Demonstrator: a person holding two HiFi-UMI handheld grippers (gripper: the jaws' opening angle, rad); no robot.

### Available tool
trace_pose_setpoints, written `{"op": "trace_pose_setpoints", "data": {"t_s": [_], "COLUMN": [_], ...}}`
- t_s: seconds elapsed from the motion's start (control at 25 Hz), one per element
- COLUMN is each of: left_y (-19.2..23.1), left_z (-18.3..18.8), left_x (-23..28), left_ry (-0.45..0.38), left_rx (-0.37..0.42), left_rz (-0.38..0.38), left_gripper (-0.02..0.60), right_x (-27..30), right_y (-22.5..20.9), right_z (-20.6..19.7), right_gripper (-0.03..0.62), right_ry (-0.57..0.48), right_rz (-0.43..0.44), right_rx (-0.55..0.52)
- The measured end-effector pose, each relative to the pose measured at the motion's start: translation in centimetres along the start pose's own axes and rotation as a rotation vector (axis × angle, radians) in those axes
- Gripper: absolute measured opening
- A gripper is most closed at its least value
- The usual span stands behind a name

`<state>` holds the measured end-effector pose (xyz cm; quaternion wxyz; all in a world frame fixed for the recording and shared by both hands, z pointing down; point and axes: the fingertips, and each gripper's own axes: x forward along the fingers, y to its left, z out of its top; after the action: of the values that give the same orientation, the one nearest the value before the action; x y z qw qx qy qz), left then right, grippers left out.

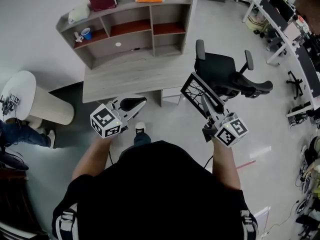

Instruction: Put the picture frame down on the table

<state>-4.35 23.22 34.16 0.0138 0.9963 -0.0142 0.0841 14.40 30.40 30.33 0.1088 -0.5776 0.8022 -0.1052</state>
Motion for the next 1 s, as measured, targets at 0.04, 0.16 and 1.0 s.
{"op": "trace_pose_setpoints", "data": {"t_s": [0.04, 0.16, 1.0], "left_y": [0.1, 0.1, 13.8], "left_z": [0.1, -0.1, -0.9], "left_x": [0.1, 0.1, -0.6], "left_ry": [-0.003, 0.001, -0.020], "left_rx": [0.000, -0.003, -0.030], "left_rz": [-0.001, -0.006, -0.044], "left_gripper": [0.025, 0.025, 0.025], "right_x": [0.2, 0.6, 12.2], "right_y": [-0.1, 0.0, -2.9], "right_z": [-0.1, -0.1, -0.5], "right_gripper": [0.017, 0.017, 0.017], "right_ry": [0.008, 0.022, 0.018], "right_rz": [-0.001, 0.006, -0.074], "right_rx": [0.002, -0.004, 0.017]}}
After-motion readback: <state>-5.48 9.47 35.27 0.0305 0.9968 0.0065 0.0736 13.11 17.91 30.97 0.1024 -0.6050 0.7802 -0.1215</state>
